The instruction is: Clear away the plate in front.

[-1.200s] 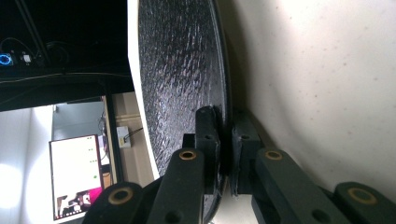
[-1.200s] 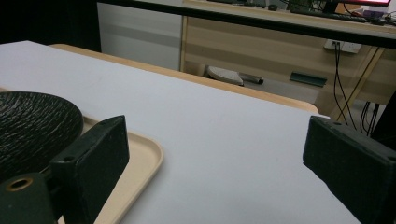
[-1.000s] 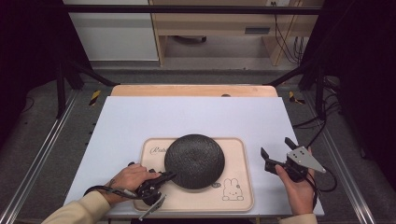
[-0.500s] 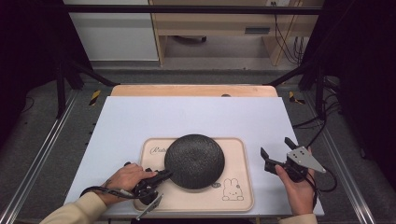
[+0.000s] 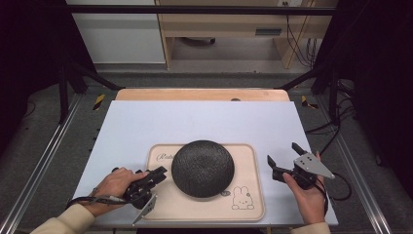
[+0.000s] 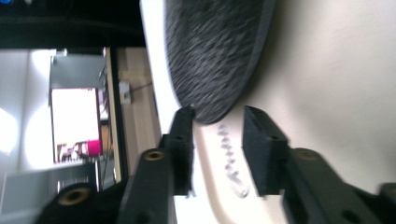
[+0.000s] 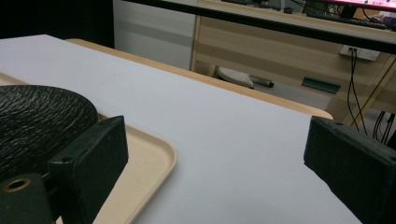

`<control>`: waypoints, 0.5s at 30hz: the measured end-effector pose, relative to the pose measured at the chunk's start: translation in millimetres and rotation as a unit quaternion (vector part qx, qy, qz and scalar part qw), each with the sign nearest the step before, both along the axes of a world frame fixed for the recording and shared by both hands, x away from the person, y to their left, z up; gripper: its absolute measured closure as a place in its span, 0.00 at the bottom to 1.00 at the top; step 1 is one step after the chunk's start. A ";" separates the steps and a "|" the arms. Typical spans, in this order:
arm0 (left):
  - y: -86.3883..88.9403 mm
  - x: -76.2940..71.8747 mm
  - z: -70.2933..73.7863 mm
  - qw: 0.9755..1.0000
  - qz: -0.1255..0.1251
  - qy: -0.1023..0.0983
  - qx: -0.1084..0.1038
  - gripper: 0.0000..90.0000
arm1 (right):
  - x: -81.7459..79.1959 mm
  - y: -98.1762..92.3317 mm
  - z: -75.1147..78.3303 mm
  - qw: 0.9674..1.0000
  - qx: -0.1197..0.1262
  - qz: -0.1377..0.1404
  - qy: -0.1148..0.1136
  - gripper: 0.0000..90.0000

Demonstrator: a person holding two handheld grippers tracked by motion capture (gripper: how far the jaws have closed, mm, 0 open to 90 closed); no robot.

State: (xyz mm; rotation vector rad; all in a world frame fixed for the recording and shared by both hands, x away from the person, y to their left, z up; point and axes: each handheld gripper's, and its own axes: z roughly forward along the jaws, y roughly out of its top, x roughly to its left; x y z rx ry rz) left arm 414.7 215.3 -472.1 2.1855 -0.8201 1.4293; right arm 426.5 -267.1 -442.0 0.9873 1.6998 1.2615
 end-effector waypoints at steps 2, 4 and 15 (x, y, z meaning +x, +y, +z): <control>-1.2 3.5 5.5 0.999 0.025 0.017 -0.020 0.62 | 0.2 0.7 1.4 1.000 0.000 0.001 -0.002 0.07; -4.8 7.3 10.7 0.998 0.048 0.024 -0.032 0.56 | 0.6 0.3 2.0 1.000 0.000 0.003 -0.003 0.07; -32.2 26.8 29.7 0.969 0.178 0.094 -0.146 0.34 | 6.9 -6.8 -1.1 1.000 0.016 0.019 0.005 0.05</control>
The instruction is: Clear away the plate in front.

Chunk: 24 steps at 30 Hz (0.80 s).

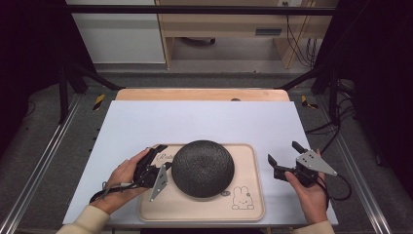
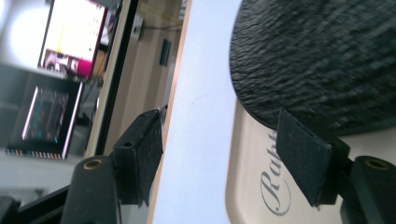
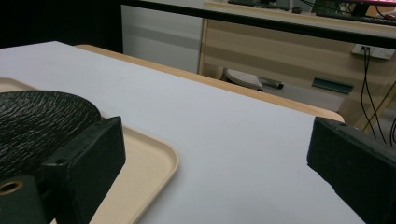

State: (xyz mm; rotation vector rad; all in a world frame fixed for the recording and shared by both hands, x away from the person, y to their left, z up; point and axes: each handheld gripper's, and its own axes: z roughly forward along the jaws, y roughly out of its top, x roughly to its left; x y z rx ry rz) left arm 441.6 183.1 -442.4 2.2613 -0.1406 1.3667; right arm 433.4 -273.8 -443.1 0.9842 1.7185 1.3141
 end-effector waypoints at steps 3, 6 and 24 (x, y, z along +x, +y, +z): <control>-5.8 6.0 2.5 0.998 0.036 0.028 -0.041 0.29 | -1.4 1.6 0.3 1.000 -0.001 0.006 0.000 0.05; -8.5 10.5 1.0 0.994 0.065 0.045 -0.080 0.22 | -5.2 2.1 3.0 1.000 0.007 0.007 -0.006 0.04; 26.8 -15.8 18.1 0.923 0.086 0.188 -0.324 0.13 | -9.7 3.5 2.9 1.000 0.002 -0.006 -0.007 0.04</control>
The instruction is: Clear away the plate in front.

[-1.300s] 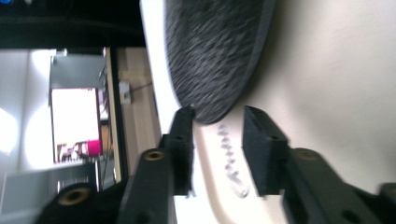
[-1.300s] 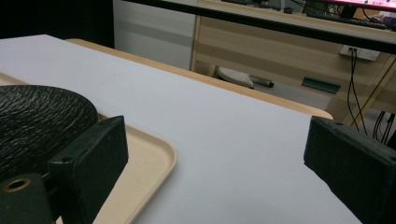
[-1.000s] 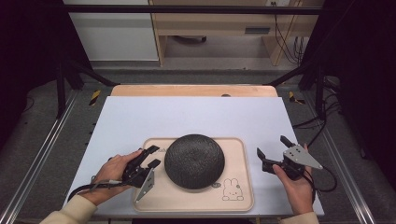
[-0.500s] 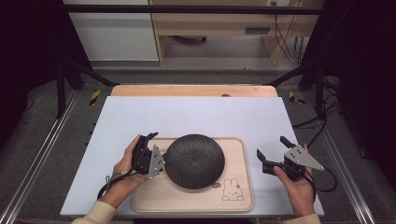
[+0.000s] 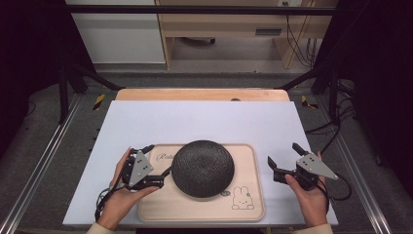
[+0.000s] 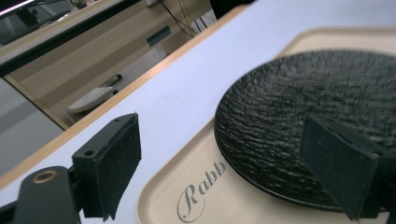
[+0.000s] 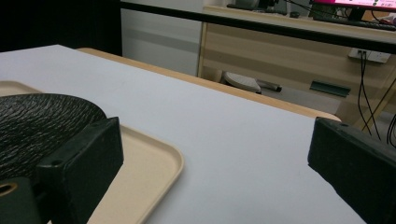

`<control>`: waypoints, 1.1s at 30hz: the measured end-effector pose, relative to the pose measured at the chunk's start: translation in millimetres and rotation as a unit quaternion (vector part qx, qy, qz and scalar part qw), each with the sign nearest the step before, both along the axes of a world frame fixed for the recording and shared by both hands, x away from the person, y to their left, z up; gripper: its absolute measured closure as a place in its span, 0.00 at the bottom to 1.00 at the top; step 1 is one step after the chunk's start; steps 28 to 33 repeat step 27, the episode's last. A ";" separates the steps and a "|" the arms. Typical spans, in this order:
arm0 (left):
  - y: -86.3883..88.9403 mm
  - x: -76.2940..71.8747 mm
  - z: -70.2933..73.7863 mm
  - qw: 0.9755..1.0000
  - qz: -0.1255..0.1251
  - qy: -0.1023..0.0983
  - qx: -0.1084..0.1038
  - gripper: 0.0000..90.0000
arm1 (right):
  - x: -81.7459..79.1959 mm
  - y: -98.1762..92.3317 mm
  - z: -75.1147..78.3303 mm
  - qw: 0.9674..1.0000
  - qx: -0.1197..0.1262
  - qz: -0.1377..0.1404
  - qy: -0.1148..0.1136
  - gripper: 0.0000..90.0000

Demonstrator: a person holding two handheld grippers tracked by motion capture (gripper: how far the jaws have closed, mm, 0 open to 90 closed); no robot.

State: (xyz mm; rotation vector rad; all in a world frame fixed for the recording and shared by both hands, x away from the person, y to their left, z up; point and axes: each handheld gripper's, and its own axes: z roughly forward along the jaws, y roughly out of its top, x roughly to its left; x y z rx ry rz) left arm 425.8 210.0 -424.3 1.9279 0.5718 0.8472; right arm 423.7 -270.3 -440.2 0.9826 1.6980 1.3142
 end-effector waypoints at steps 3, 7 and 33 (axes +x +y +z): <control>14.6 -2.1 3.4 0.999 0.008 0.006 -0.042 0.13 | -0.5 -2.9 0.3 1.000 0.004 0.000 0.002 0.04; 35.6 -5.0 5.5 0.995 0.008 0.010 -0.096 0.10 | -1.0 -6.1 1.3 1.000 0.015 0.004 0.003 0.04; 107.2 -24.0 -8.1 0.981 0.078 -0.009 -0.180 0.04 | -3.9 -9.3 3.5 0.998 0.052 0.029 0.010 0.03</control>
